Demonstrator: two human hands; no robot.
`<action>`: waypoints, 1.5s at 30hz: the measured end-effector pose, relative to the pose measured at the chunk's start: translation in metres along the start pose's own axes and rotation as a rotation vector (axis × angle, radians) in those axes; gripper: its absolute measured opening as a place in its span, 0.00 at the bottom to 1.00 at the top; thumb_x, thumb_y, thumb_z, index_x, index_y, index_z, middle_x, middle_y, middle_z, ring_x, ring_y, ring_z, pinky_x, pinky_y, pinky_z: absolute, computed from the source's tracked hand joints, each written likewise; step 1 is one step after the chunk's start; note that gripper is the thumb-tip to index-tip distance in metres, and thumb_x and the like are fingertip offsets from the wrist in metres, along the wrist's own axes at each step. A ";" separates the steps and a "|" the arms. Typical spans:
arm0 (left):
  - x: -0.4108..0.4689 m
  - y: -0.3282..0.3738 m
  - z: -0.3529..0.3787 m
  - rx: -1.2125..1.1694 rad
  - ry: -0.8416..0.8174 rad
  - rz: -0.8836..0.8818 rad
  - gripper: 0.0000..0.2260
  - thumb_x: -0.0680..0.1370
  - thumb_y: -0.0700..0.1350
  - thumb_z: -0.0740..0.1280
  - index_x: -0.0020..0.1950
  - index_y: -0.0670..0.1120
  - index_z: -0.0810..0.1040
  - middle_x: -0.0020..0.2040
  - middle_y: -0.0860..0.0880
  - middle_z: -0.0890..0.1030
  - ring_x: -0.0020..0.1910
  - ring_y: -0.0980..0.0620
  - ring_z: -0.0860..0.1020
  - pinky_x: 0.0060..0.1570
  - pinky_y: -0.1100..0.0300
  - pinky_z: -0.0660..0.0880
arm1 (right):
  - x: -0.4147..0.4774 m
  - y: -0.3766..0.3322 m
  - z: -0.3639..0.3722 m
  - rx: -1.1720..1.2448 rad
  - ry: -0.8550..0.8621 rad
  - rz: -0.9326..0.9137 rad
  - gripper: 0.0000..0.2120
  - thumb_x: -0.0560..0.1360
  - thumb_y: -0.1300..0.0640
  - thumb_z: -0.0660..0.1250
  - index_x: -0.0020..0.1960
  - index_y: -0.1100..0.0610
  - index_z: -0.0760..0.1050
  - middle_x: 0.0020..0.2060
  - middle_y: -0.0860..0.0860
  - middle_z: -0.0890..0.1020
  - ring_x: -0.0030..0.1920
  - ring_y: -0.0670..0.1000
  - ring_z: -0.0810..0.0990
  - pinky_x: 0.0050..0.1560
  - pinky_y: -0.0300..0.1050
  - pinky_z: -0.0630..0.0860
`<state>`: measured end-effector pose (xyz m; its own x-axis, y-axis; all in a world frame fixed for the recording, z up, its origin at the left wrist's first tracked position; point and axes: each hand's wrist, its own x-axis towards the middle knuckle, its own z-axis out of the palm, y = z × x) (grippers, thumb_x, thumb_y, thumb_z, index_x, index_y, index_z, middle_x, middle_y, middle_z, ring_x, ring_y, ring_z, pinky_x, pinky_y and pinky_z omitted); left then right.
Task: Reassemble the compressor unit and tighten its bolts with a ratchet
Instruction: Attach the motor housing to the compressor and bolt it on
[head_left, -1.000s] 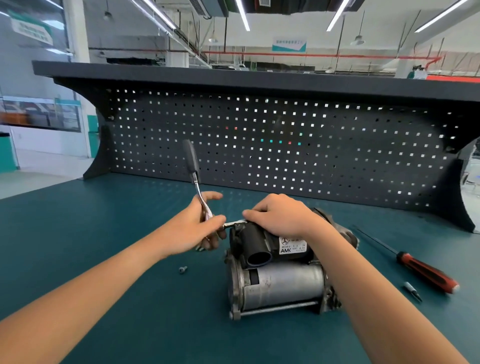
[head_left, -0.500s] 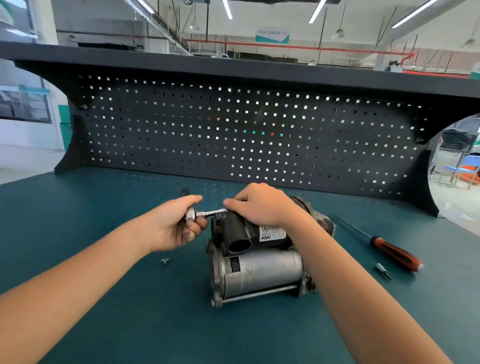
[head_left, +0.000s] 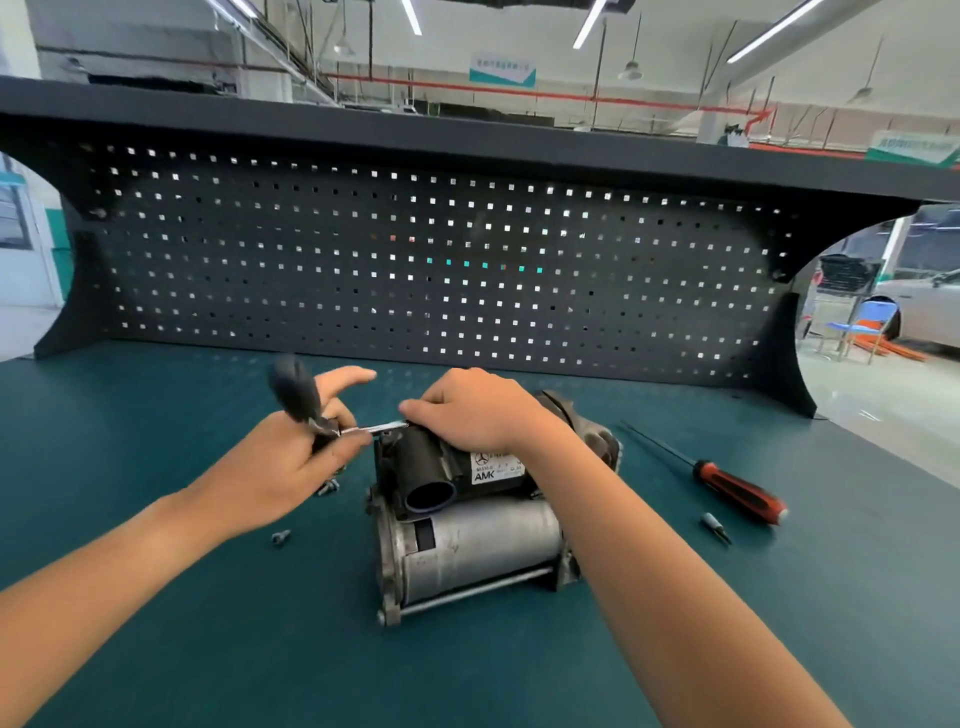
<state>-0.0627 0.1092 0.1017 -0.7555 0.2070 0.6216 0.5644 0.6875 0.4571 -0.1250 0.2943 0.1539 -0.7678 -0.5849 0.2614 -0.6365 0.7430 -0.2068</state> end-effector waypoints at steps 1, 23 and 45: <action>0.004 0.004 0.004 -0.067 0.068 -0.073 0.10 0.77 0.53 0.57 0.57 0.63 0.67 0.34 0.57 0.76 0.34 0.55 0.76 0.35 0.74 0.69 | 0.000 0.000 0.000 -0.002 0.002 0.004 0.24 0.78 0.43 0.56 0.28 0.56 0.62 0.25 0.48 0.70 0.30 0.47 0.70 0.31 0.40 0.60; 0.021 0.009 0.016 -0.350 0.253 -0.456 0.07 0.81 0.50 0.55 0.54 0.49 0.67 0.25 0.51 0.73 0.17 0.57 0.68 0.20 0.67 0.67 | -0.002 -0.002 -0.001 0.043 0.019 0.015 0.23 0.78 0.46 0.56 0.28 0.55 0.59 0.25 0.50 0.67 0.29 0.51 0.68 0.31 0.41 0.63; 0.037 0.023 -0.002 -1.028 0.062 -0.947 0.11 0.81 0.50 0.55 0.44 0.43 0.67 0.22 0.48 0.71 0.13 0.59 0.61 0.13 0.71 0.62 | -0.007 -0.004 -0.001 0.057 0.034 0.019 0.25 0.77 0.37 0.54 0.28 0.52 0.68 0.26 0.48 0.72 0.31 0.49 0.72 0.32 0.43 0.66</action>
<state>-0.0771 0.1313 0.1368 -0.9815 -0.0925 -0.1677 -0.1373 -0.2704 0.9529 -0.1170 0.2954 0.1543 -0.7776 -0.5586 0.2886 -0.6255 0.7338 -0.2651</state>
